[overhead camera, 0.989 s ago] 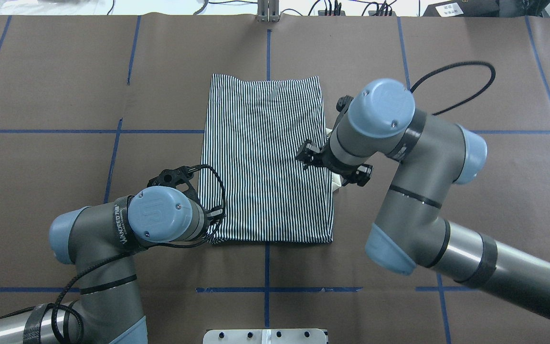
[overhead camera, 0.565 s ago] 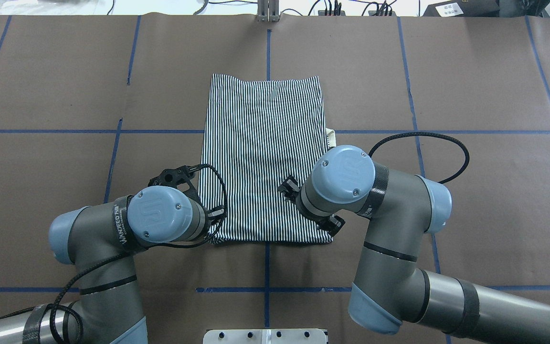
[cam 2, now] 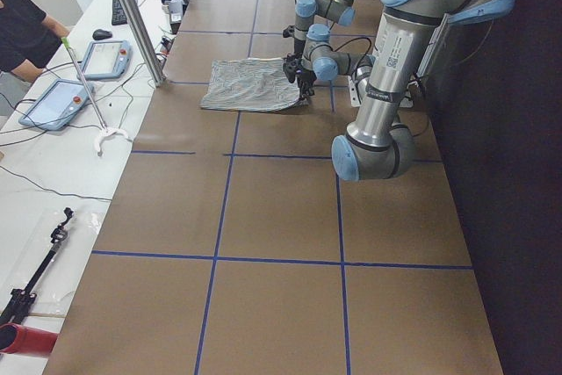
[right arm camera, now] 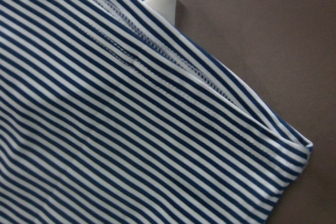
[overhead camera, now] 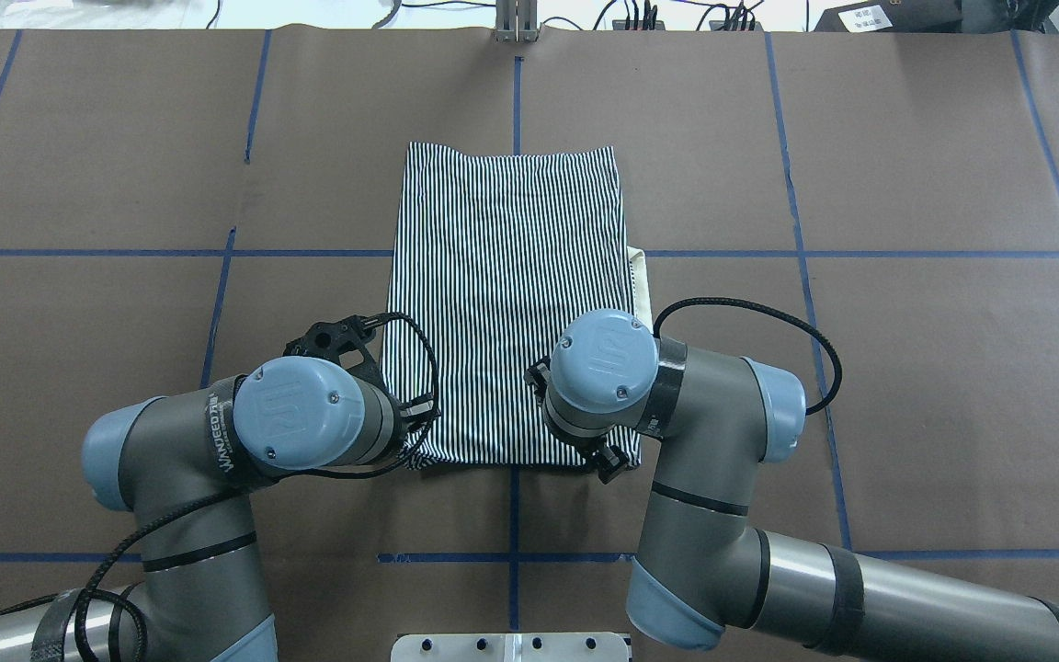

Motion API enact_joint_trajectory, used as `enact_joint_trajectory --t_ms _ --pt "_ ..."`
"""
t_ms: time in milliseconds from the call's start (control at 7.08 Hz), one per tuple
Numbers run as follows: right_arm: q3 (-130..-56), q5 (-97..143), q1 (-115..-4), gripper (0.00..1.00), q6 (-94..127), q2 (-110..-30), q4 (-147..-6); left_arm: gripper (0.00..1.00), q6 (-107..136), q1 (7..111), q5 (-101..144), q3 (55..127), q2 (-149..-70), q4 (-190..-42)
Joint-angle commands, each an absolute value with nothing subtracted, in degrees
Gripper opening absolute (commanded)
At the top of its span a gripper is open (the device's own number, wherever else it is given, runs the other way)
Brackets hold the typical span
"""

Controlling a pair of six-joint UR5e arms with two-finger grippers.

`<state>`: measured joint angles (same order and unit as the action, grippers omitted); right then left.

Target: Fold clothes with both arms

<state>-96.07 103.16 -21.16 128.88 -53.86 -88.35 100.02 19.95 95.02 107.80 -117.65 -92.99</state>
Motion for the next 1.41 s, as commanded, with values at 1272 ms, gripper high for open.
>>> enact_joint_trajectory --t_ms 1272 --pt "-94.04 102.83 -20.04 0.86 129.11 -53.88 -90.09 0.00 100.20 19.95 95.01 107.84 -118.04 -92.90"
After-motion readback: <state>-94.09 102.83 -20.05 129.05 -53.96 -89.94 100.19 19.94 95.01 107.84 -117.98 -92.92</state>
